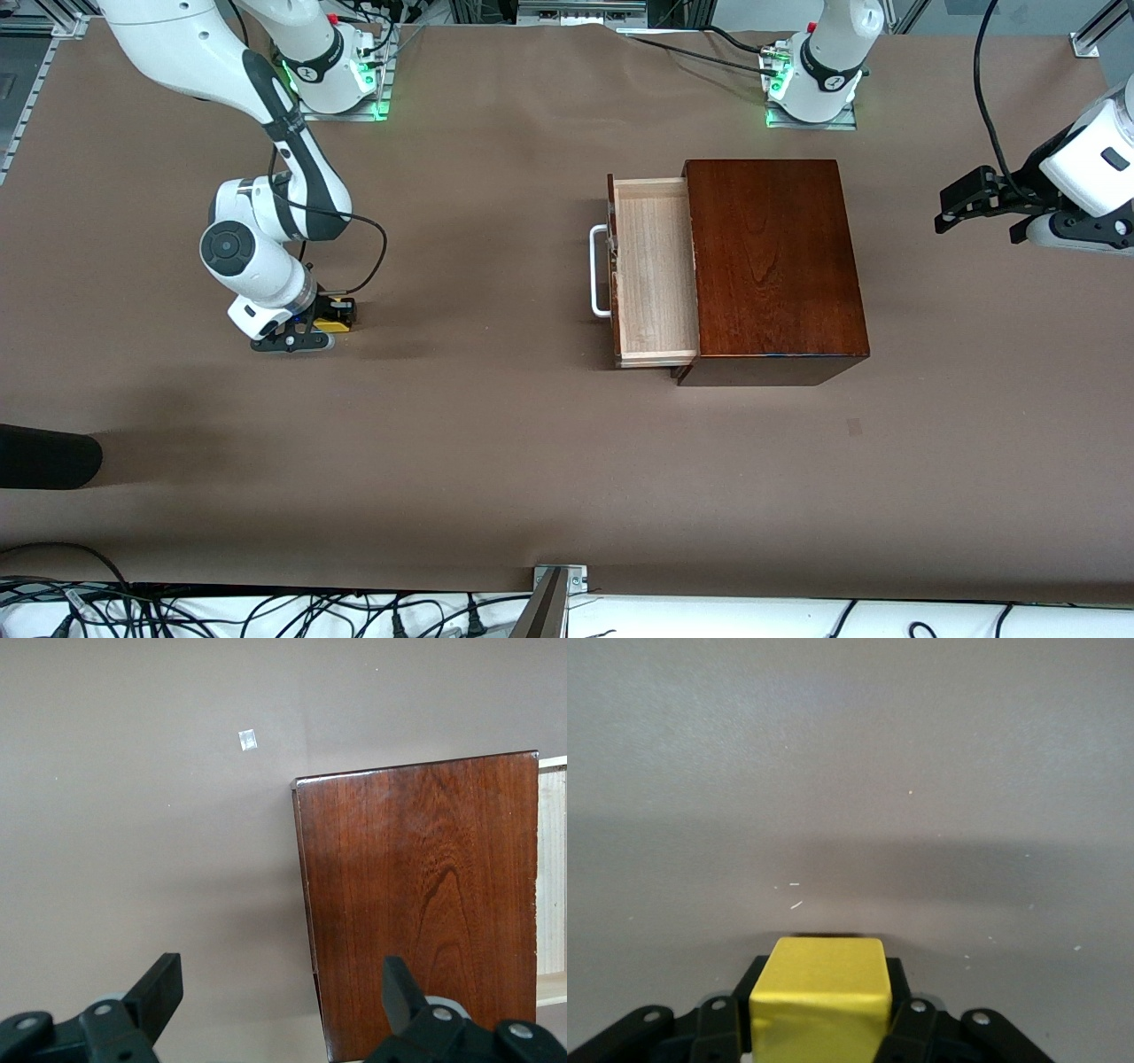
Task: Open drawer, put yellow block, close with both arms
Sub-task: 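Close the right gripper on the yellow cube and lift it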
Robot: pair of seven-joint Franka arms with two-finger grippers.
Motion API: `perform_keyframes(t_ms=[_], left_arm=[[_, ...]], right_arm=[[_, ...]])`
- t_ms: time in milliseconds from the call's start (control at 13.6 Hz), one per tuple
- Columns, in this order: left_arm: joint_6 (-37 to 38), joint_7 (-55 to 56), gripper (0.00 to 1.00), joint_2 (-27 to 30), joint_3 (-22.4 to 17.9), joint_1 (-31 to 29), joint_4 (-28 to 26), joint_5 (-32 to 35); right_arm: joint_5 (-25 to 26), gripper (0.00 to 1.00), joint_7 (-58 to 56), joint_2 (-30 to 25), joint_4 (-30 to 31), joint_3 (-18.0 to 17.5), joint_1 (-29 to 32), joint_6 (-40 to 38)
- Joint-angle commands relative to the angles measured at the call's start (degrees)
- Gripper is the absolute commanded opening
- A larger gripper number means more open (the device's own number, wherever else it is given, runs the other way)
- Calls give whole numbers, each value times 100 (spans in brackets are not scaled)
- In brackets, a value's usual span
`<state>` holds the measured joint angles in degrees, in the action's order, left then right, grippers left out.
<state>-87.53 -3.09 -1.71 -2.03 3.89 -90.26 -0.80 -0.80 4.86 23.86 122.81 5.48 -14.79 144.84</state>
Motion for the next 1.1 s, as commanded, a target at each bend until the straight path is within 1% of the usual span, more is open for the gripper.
perform_keyframes(t_ms=[0,221,368,441,515,589,809,957,1030], left_arm=[[131,-60,100,13,19,-46,87,-34],[140,-60,100,4,19,-46,87,-34],[131,-60,100,-4,19,-37,87,-51],[122,-60,100,-13,28,-37,87,-69],[105,-60,100,-13,28,-46,87,-69],[105,-60,100,-13,19,-46,96,-60],[105,-60,100,-13,10,-55,87,-51],[114,-60,100,-13,19,-55,87,-43],[114,-60,100,-13,19,-55,96,-51]], right_arm=[[-34,0,-160,-320,-404,-30,-6,-858],[1,0,-1062,-312,-1396,-284,-24,-2036],[10,0,-1460,-294,-1968,-381,-85,-2538],[19,0,-1583,-286,-2241,-486,-146,-2801],[28,0,-1802,-277,-2539,-582,-260,-3039],[28,0,-2022,-259,-2769,-601,-409,-3215],[28,0,-2550,-207,-3227,-601,-1093,-3393],[176,0,-2525,-128,-3438,-592,-1883,-3401],[281,0,-2473,-23,-3639,-592,-2200,-3419]])
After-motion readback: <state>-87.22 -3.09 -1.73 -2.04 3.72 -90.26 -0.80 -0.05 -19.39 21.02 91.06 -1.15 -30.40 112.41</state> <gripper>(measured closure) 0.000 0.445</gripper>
